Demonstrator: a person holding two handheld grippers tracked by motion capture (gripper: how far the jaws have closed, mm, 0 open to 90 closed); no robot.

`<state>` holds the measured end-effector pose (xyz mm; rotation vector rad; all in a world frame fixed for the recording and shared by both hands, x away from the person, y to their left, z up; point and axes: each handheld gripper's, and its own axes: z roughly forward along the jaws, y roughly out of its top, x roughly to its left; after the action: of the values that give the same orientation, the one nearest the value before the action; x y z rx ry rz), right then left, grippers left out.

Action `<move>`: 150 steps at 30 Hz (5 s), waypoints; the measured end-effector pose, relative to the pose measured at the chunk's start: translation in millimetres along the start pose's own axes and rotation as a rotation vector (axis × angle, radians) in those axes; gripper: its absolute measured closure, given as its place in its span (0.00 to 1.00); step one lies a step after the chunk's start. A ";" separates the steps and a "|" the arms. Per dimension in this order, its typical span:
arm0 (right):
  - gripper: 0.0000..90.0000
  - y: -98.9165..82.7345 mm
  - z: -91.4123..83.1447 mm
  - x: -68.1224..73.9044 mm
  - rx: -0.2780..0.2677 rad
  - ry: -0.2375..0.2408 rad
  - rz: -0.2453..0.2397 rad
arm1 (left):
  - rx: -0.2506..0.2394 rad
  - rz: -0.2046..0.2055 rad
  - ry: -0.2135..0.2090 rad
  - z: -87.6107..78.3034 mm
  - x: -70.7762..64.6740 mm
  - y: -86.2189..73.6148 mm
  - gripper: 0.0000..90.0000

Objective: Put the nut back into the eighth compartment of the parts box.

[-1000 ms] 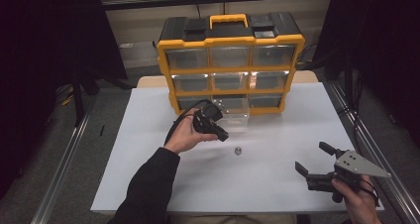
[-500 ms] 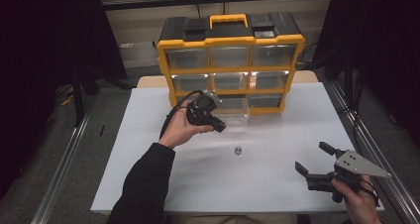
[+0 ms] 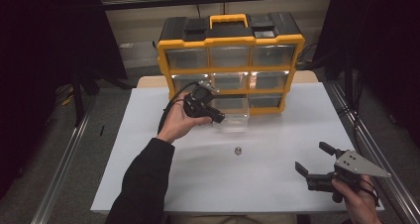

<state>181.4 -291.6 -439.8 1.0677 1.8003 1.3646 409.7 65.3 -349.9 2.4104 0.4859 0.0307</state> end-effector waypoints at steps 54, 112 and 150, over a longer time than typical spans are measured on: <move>0.00 -0.3 -2.7 0.0 0.000 0.002 0.001 | 0.172 -0.073 0.096 51.7 41.8 24.9 0.78; 0.00 -0.3 -2.8 0.4 -0.003 -0.003 0.001 | 0.103 -0.032 0.156 30.6 28.4 25.0 0.50; 0.00 -0.4 -1.0 0.4 0.002 -0.005 -0.003 | 0.033 0.009 0.098 18.5 -12.0 -47.5 0.06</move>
<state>180.3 -291.8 -439.9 1.0680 1.7994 1.3576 385.3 83.3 -392.6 2.4524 0.5239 0.1469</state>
